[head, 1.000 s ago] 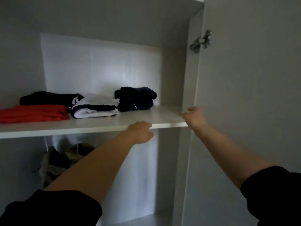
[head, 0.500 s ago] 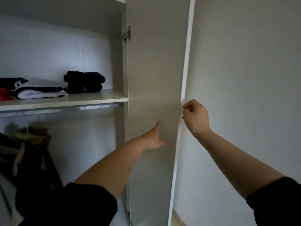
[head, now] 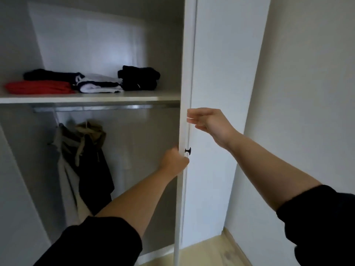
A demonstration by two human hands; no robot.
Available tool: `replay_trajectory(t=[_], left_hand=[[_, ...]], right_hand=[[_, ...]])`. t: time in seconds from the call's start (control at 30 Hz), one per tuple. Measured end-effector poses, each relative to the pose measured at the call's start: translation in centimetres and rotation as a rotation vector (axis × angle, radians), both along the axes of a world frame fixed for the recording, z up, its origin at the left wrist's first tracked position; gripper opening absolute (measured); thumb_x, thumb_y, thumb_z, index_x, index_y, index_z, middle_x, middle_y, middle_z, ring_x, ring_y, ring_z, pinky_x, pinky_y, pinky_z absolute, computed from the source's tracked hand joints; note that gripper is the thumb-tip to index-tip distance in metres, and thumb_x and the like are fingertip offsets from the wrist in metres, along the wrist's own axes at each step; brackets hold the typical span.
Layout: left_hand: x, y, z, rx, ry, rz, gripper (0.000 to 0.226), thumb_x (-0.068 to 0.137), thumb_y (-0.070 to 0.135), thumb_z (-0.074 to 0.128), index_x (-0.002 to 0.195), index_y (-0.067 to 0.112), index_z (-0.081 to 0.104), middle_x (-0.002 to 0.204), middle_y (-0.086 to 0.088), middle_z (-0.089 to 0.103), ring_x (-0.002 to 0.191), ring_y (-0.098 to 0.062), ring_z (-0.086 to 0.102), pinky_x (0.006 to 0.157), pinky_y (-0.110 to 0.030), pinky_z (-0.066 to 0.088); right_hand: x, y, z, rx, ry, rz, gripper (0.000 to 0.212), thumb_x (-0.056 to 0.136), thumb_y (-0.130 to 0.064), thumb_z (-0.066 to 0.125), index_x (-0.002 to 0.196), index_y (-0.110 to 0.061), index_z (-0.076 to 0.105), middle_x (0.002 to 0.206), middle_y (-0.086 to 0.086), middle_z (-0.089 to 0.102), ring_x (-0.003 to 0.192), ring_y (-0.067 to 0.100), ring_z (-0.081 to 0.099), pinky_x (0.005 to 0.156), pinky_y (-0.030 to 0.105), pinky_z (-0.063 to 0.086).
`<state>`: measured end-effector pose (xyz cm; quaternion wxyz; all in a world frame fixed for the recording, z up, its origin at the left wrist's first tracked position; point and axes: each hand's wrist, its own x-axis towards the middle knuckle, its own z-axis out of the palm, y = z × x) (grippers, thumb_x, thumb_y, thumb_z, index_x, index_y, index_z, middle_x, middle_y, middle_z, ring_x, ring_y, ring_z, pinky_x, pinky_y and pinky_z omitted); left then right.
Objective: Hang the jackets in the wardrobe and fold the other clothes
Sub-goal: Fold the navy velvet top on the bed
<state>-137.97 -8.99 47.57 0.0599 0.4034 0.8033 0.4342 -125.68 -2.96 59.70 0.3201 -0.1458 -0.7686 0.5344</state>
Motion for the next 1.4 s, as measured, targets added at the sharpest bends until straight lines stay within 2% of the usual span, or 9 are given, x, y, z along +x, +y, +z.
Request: replay_trajectory(t=[0.07,0.23,0.33,0.57,0.7,0.93,1.07,1.27,1.4], left_hand=[[-3.3,-2.8,-0.2,0.002,0.013,0.096,0.012,0.079,0.011,0.052,0.067,0.011,0.05,0.065,-0.002,0.052,0.067,-0.023,0.054,0.053,-0.024,0.039],[-13.4,-8.0,-0.2,0.06,-0.039,0.226,0.013,0.085,0.018,0.06,0.094,0.009,0.063,0.089,-0.004,0.062,0.085,-0.022,0.061,0.072,-0.029,0.051],[-19.6,-8.5,-0.9,0.128,-0.122,0.216,0.006,0.084,0.021,0.063,0.088,0.016,0.063,0.083,0.002,0.062,0.083,-0.017,0.061,0.067,-0.025,0.046],[-31.8,-6.9,-2.3,0.185,-0.214,0.134,0.022,0.083,0.024,0.068,0.066,0.016,0.057,0.064,0.004,0.058,0.062,-0.007,0.057,0.052,-0.015,0.042],[-35.1,-5.9,-2.6,0.182,-0.246,0.088,0.021,0.085,0.03,0.068,0.079,0.009,0.064,0.077,-0.002,0.064,0.074,-0.013,0.062,0.059,-0.016,0.044],[-33.9,-10.1,-2.0,-0.007,-0.139,0.166,0.017,0.087,0.027,0.063,0.095,0.012,0.066,0.084,0.001,0.065,0.083,-0.013,0.061,0.072,-0.022,0.045],[-30.5,-18.5,-1.0,-0.107,-0.036,0.291,0.02,0.091,0.023,0.057,0.106,0.014,0.067,0.099,-0.001,0.069,0.093,-0.013,0.062,0.082,-0.024,0.047],[-23.0,-32.8,2.4,-0.101,0.025,0.606,0.023,0.091,0.01,0.05,0.102,0.008,0.069,0.104,-0.011,0.068,0.1,-0.027,0.062,0.085,-0.028,0.049],[-18.7,-42.3,3.7,-0.154,-0.054,0.761,0.02,0.091,0.011,0.05,0.093,0.007,0.069,0.088,-0.007,0.069,0.081,-0.021,0.065,0.073,-0.026,0.051]], right_hand=[[-3.9,-2.1,-0.7,0.028,-0.029,0.063,0.026,0.091,-0.002,0.052,0.101,-0.02,0.068,0.116,-0.004,0.065,0.093,0.004,0.067,0.082,0.016,0.047],[-14.6,-5.4,-3.0,0.451,-0.242,0.025,0.044,0.088,0.005,0.043,0.127,-0.009,0.057,0.133,0.005,0.055,0.121,0.018,0.051,0.105,0.025,0.037],[-21.1,-5.4,-3.6,0.551,-0.254,-0.002,0.047,0.086,0.003,0.043,0.13,-0.011,0.053,0.132,0.003,0.053,0.119,0.017,0.05,0.097,0.02,0.036],[-34.9,-4.2,-4.3,0.663,-0.106,-0.283,0.013,0.085,-0.001,0.041,0.081,-0.01,0.05,0.081,0.005,0.054,0.072,0.021,0.053,0.062,0.027,0.041],[-38.4,-4.2,-4.9,0.702,-0.064,-0.379,0.016,0.088,-0.004,0.041,0.075,-0.014,0.042,0.074,0.003,0.048,0.065,0.017,0.045,0.055,0.021,0.035],[-36.3,-4.3,-4.6,0.639,-0.196,-0.23,0.02,0.09,-0.004,0.047,0.105,-0.013,0.057,0.105,-0.001,0.052,0.088,0.014,0.05,0.079,0.019,0.038],[-34.7,-7.3,-4.8,0.62,-0.188,-0.126,0.02,0.089,-0.004,0.048,0.102,-0.01,0.061,0.107,0.007,0.057,0.084,0.017,0.052,0.076,0.024,0.04],[-33.6,-20.4,-5.8,0.598,-0.094,0.187,0.018,0.087,-0.002,0.048,0.094,-0.008,0.064,0.106,0.012,0.062,0.097,0.026,0.057,0.086,0.026,0.038],[-32.6,-31.2,-5.3,0.539,-0.045,0.39,0.02,0.088,0.0,0.045,0.092,0.001,0.065,0.103,0.015,0.065,0.1,0.029,0.059,0.087,0.031,0.044]])
